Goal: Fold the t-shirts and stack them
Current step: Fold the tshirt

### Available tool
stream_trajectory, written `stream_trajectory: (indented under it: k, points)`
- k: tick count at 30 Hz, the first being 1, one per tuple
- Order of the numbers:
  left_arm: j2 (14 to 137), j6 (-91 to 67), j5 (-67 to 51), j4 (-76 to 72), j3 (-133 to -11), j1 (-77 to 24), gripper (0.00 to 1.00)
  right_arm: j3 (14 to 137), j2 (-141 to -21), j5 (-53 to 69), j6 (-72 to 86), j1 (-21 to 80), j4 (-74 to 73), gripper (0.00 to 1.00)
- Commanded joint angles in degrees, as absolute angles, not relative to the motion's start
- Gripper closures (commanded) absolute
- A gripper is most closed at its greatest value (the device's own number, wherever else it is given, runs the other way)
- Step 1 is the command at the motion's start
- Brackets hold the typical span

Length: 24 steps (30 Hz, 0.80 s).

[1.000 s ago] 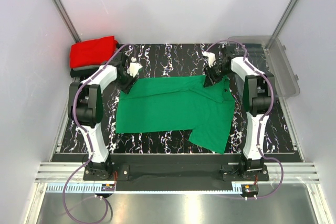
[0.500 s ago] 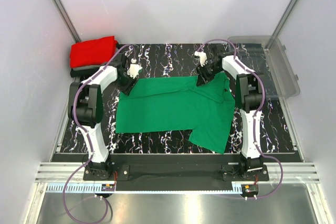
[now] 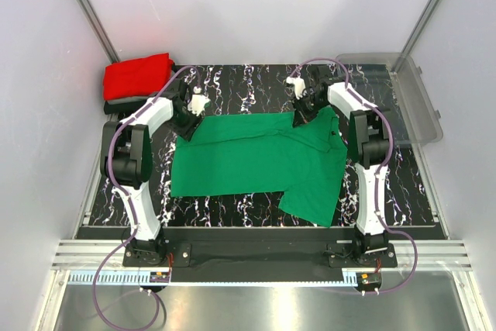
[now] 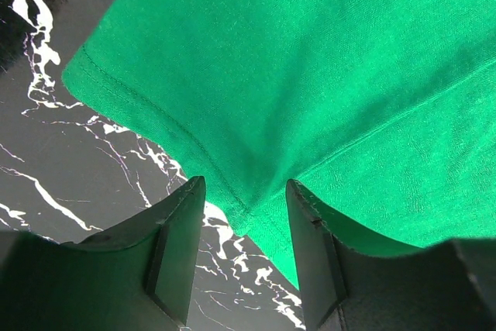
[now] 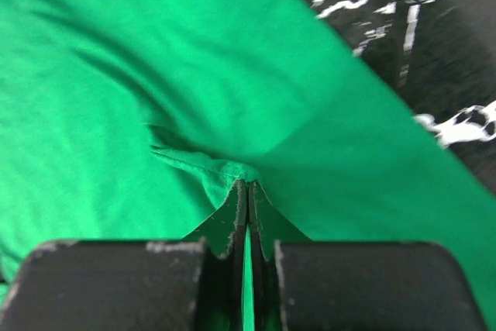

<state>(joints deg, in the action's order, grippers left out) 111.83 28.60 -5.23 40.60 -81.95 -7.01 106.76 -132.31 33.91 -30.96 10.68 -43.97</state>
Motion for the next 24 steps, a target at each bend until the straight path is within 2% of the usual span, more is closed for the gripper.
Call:
stream_trajectory:
  k: [1, 5, 6, 7, 10, 14, 17, 21, 24]
  points:
    - [109.6, 28.7, -6.2, 39.6, -82.6, -7.0, 0.5, 104.8, -123.7, 33.5, -29.9, 13.4, -44.4, 0.97]
    - [109.6, 28.9, -6.5, 39.4, -82.8, -7.0, 0.5, 98.6, -119.1, 32.7, -28.8, 17.9, -43.9, 0.93]
    - [109.5, 28.9, -6.8, 39.2, -82.6, -7.0, 0.5, 97.4, -117.4, 32.3, -28.4, 19.1, -43.7, 0.89]
    - [109.3, 29.0, -6.9, 39.0, -82.5, -6.9, 0.5, 96.1, -116.5, 31.6, -27.2, 20.6, -42.8, 0.79]
    - [109.1, 29.0, -7.1, 38.6, -82.3, -6.9, 0.5, 91.3, -113.5, 27.5, -27.3, 26.0, -41.8, 0.66]
    - [108.5, 29.8, -6.7, 38.6, -82.3, -6.9, 0.5, 88.3, -110.5, 22.1, -28.4, 26.3, -41.4, 0.66]
    - [108.4, 30.5, -5.8, 38.6, -82.2, -6.9, 0.49, 91.1, -109.9, 20.6, -29.6, 22.2, -41.3, 0.66]
    - [108.4, 29.4, -5.3, 38.8, -82.7, -7.0, 0.49, 97.5, -115.1, 19.4, -29.1, 15.1, -41.1, 0.67]
    - [108.2, 28.1, -6.2, 39.2, -83.0, -7.0, 0.49, 101.4, -119.5, 19.9, -30.0, 13.5, -40.9, 0.69]
